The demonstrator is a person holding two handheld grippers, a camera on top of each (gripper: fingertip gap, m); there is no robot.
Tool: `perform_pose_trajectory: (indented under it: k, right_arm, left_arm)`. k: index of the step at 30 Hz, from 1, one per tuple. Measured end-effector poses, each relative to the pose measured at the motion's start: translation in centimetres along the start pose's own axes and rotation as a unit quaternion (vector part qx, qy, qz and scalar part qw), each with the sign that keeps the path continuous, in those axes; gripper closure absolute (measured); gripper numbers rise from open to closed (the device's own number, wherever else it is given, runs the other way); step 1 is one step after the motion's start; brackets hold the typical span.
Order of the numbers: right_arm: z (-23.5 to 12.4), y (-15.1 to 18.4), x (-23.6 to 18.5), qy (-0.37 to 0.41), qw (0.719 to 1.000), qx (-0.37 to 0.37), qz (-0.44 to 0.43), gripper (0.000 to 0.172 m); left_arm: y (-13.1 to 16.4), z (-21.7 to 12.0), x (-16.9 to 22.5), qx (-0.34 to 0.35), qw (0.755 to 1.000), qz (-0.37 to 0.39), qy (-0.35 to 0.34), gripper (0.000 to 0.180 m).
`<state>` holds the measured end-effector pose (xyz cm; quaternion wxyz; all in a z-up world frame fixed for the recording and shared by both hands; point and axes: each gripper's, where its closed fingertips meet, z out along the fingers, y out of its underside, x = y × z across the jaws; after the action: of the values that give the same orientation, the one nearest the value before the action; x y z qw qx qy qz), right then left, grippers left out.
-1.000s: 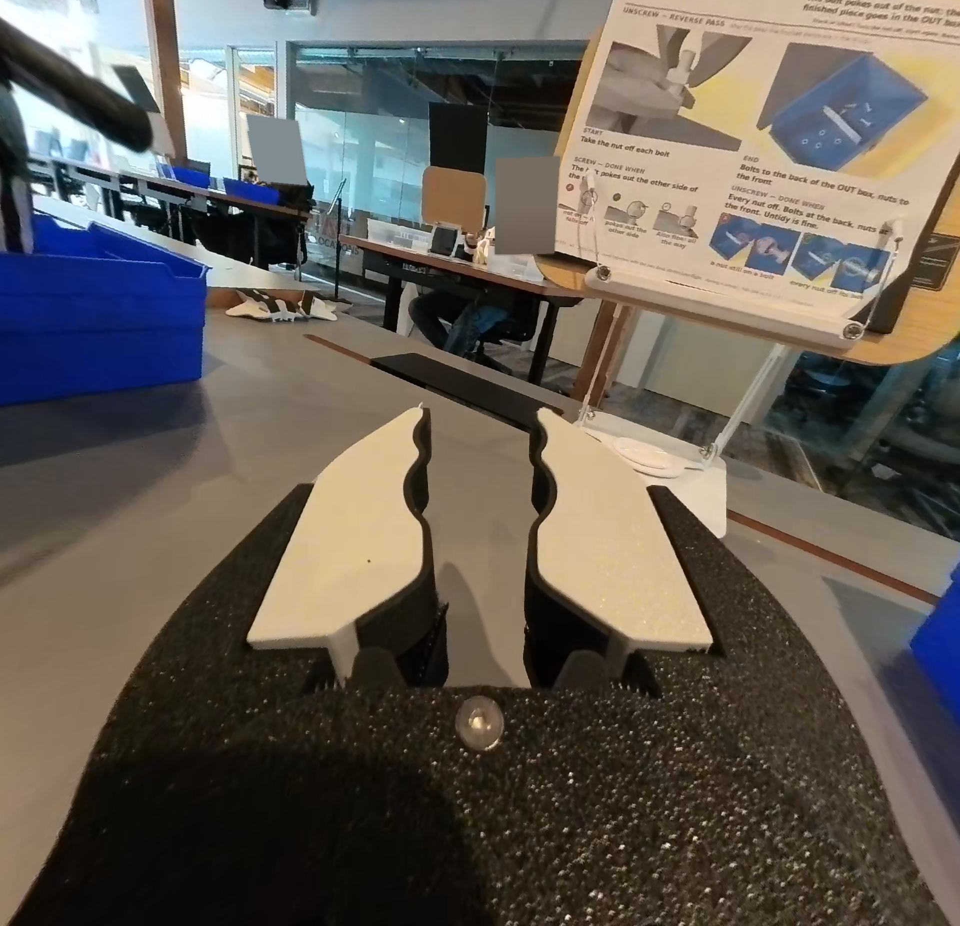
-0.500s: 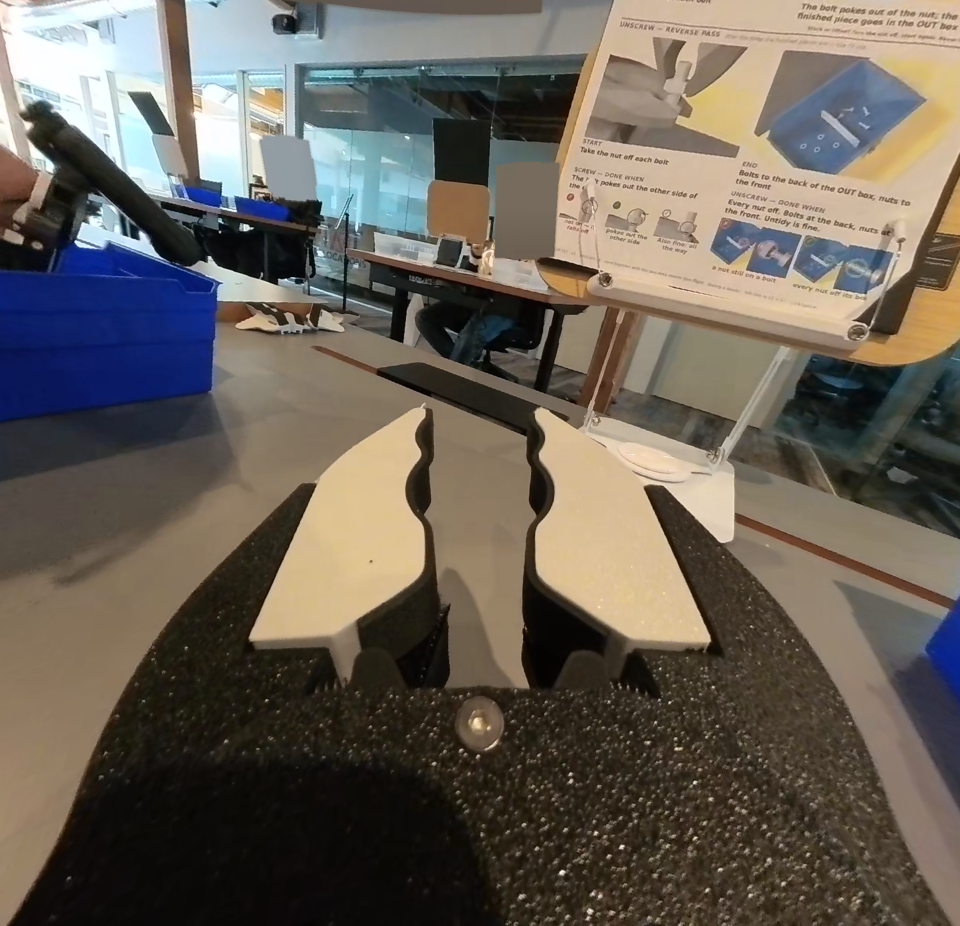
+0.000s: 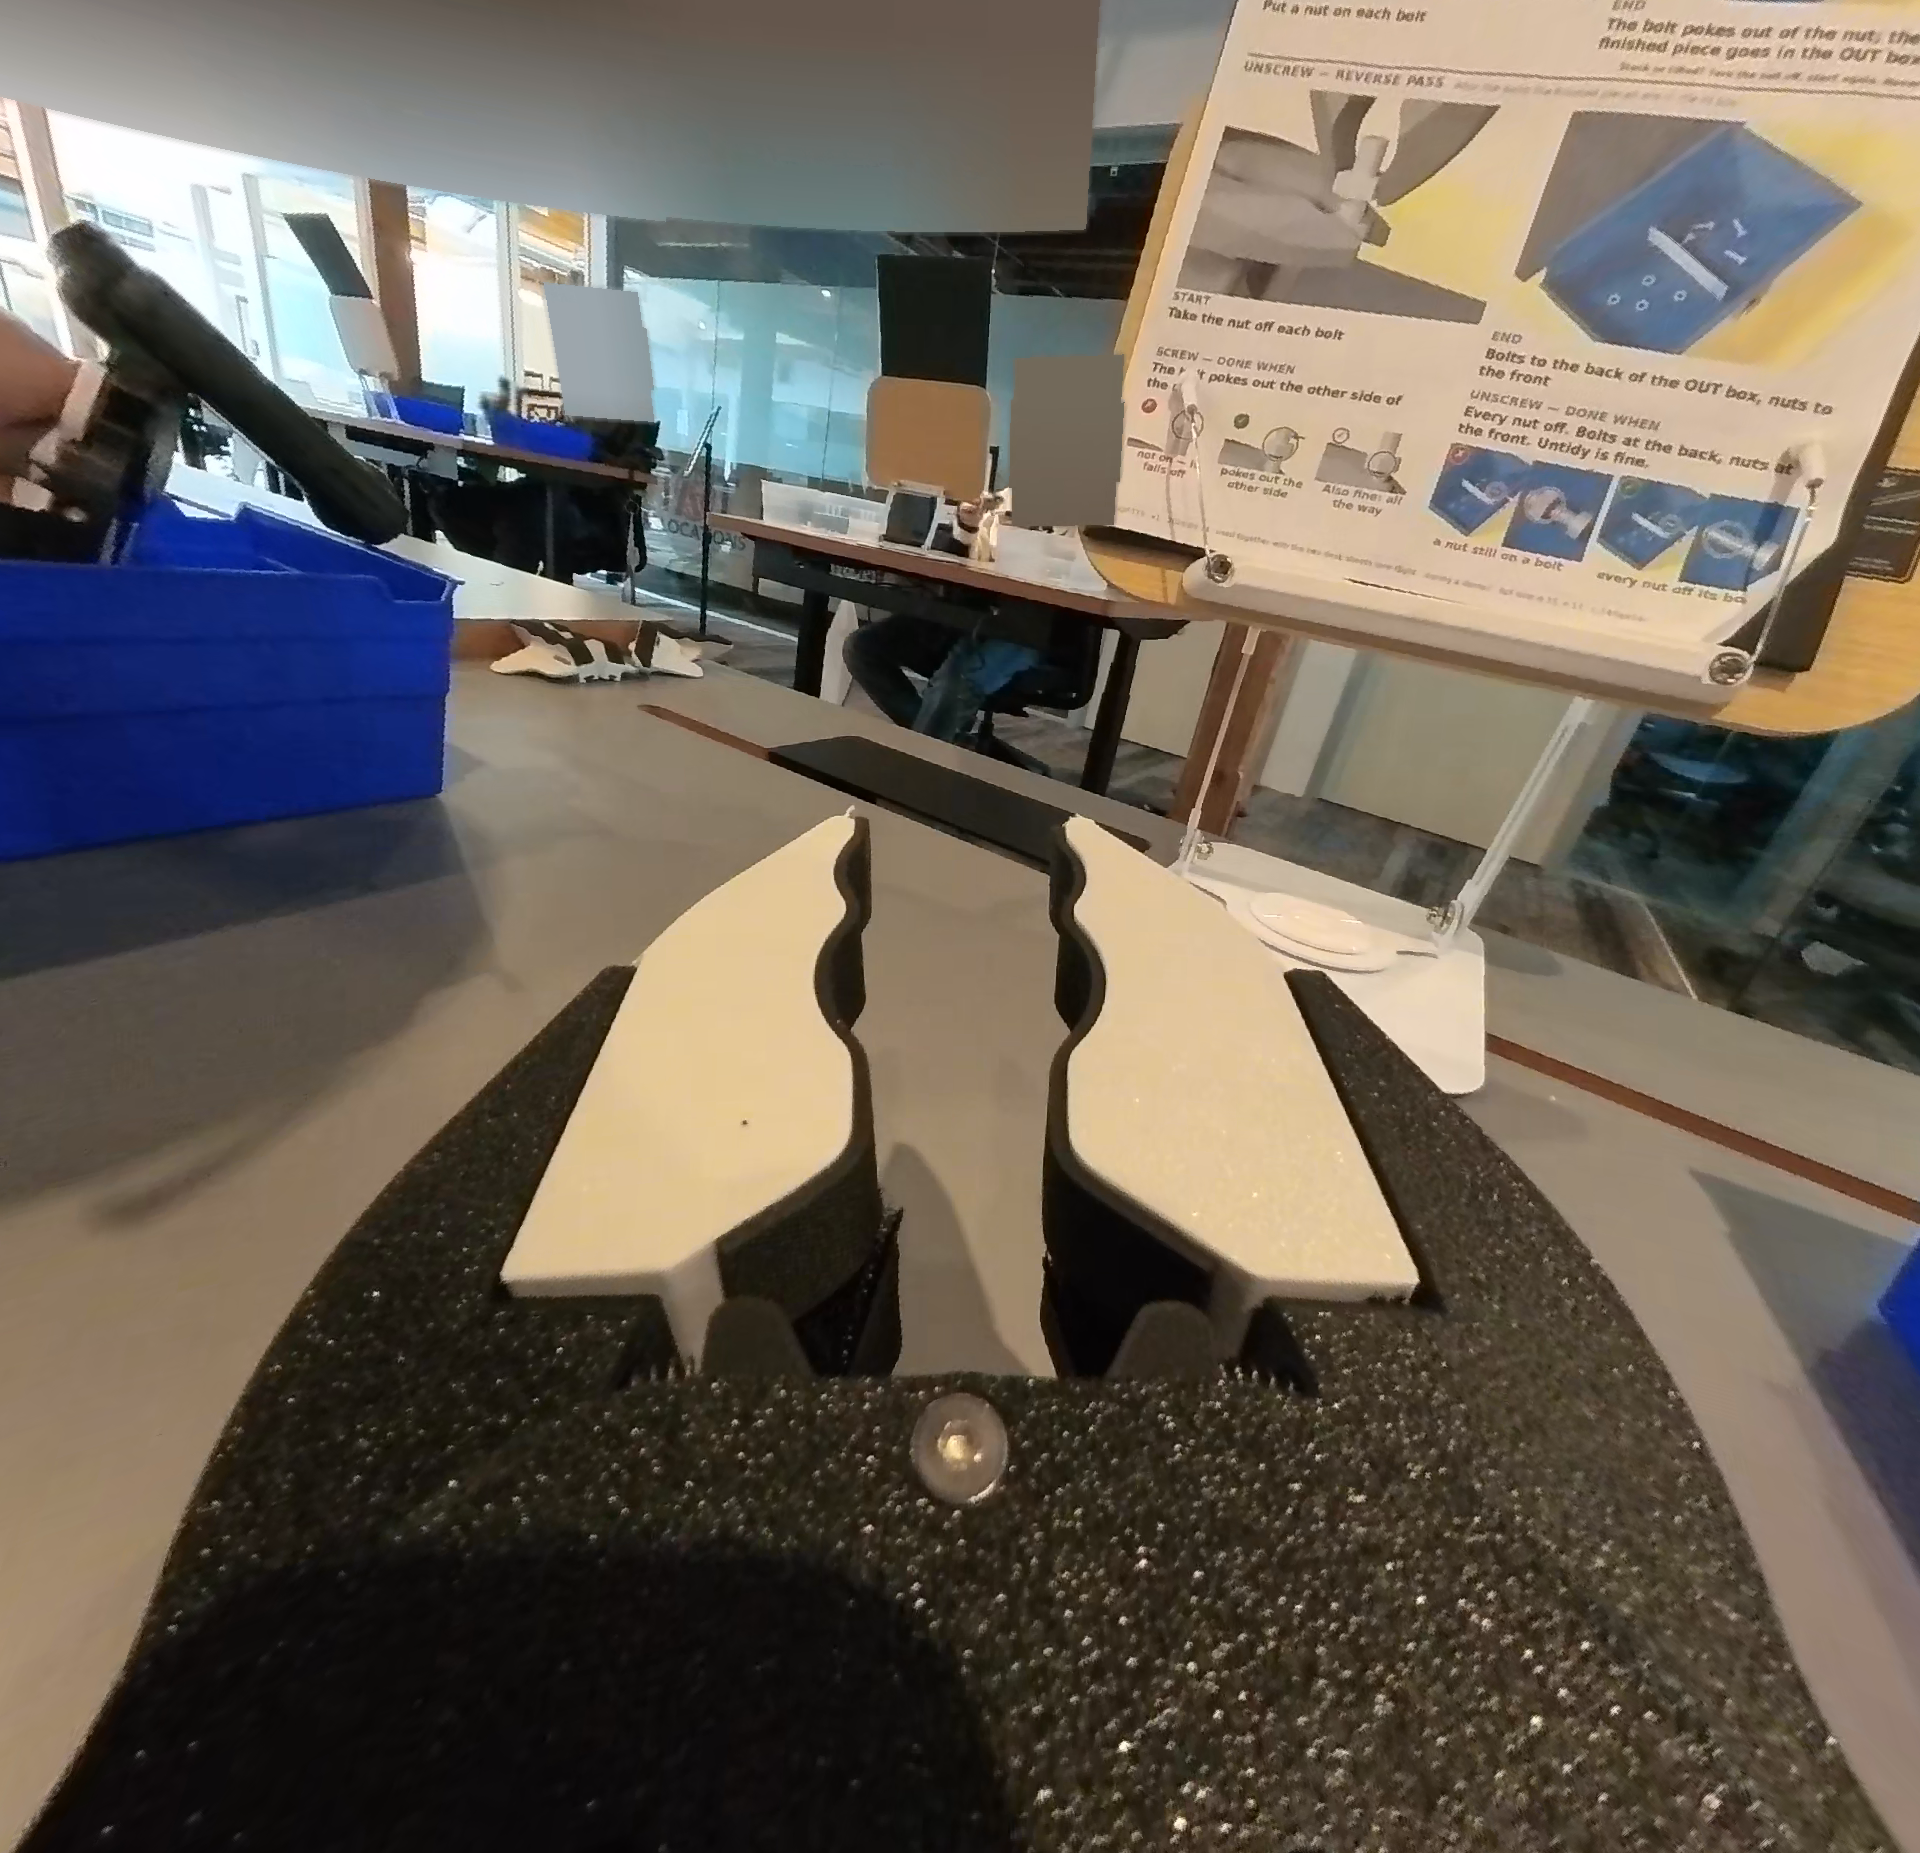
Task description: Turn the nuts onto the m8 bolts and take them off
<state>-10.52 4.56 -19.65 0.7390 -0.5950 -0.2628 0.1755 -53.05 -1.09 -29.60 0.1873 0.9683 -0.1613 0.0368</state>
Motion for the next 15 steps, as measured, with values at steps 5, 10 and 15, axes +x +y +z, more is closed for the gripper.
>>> perform_pose_trajectory:
  k: [5,10,15]
  right_arm:
    - [0.0,0.0,0.0,-0.001,1.000,-0.001,0.001,0.140]
    - [0.1,0.1,-0.1,-0.004,1.000,-0.002,0.002,0.140]
    - [0.1,0.1,-0.1,-0.005,1.000,-0.003,0.003,0.140]
  left_arm:
    - [1.1,-0.7,0.5,-0.030,0.991,0.131,0.015,0.157]
    - [0.6,-1.3,-0.3,0.007,0.890,0.450,-0.071,0.163]
    - [-0.1,-0.8,-0.2,0.019,0.832,0.547,-0.093,0.163]
